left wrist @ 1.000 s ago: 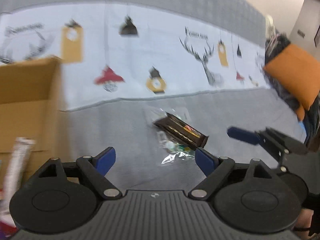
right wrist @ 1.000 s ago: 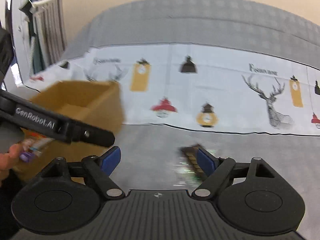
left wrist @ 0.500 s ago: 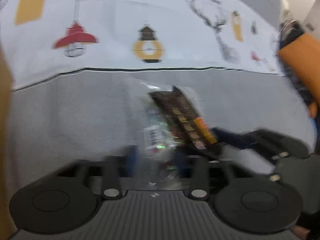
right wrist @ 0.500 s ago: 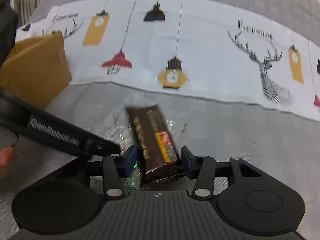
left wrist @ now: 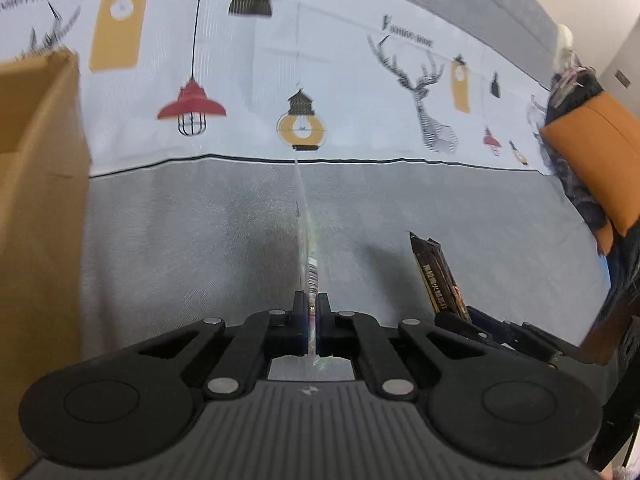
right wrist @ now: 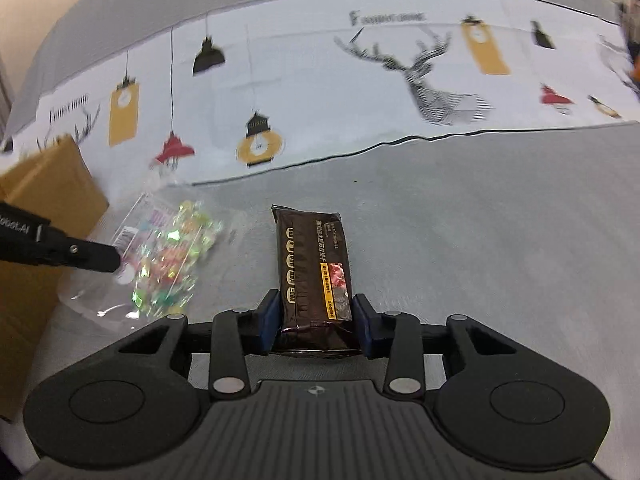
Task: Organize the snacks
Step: 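Carry both snacks over the box and open both tools to release them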
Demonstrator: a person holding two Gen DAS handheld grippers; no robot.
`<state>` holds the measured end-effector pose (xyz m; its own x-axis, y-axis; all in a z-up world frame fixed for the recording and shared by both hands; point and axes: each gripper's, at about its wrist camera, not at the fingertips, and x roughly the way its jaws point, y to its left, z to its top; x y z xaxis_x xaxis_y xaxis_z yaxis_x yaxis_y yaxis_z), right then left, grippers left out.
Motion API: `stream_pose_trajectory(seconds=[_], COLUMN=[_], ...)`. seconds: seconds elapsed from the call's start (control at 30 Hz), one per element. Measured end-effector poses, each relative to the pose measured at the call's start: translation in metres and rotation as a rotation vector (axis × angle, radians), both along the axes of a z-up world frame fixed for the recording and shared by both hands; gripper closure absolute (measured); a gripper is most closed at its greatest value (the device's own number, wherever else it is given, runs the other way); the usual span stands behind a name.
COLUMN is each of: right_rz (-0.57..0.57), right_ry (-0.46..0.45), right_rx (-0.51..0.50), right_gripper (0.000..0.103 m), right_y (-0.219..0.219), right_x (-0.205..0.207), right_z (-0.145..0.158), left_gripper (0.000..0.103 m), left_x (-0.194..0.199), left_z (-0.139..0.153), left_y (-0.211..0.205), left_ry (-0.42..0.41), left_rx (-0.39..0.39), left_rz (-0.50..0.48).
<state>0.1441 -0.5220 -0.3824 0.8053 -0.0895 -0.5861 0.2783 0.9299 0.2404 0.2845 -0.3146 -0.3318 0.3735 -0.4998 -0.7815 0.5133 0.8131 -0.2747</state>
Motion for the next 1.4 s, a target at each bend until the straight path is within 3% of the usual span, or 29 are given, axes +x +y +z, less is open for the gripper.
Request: stream_pose_trajectory(seconds=[0.2,0.33,0.43,0.53,0.7,1.0,1.17,1.4], right_rz=[0.059,0.061,0.048,0.069,0.135,0.294,0.367,0.414], right_ry=[-0.028,-0.092,-0.142,-0.191,-0.269,-0.445,-0.483,-0.405], right_rx=[-0.017,0.011,0.037,0.048,0.025,-0.092,-0.129,-0.162], right_gripper=[0.063,0.063,0.063,0.063,0.063,0.063,0.063,0.063], right_y=[0.069,0.101,0.121,0.146,0.195,0.280,0.317,0.347], right_x=[-0.032,-0.056,-0.070,-0.073,-0.069,-0.054,-0.043,-0.014], right_z=[0.019,0.045,0.066,0.090,0.140,0.252,0.276,0.258], left_gripper=[0.103,0.103,0.103,0.103,0.103,0.103,0.103,0.103], left_x=[-0.050,-0.068,-0.082,-0.094,-0.101,-0.130,-0.131,-0.085], left_z=[0.033,0.058,0.088,0.123,0.175,0.263,0.272,0.224], left_y=[0.022,0.051,0.078,0.109,0.163,0.249,0.283,0.317], left_ry=[-0.102,-0.124,-0.198,-0.268,-0.282,-0.502,-0.554,-0.488], left_rx=[0.069,0.061,0.056,0.032,-0.075,-0.184,-0.211,-0.246], left_rz=[-0.041,-0.026,-0.024,-0.009,0.044,0.124,0.166,0.212])
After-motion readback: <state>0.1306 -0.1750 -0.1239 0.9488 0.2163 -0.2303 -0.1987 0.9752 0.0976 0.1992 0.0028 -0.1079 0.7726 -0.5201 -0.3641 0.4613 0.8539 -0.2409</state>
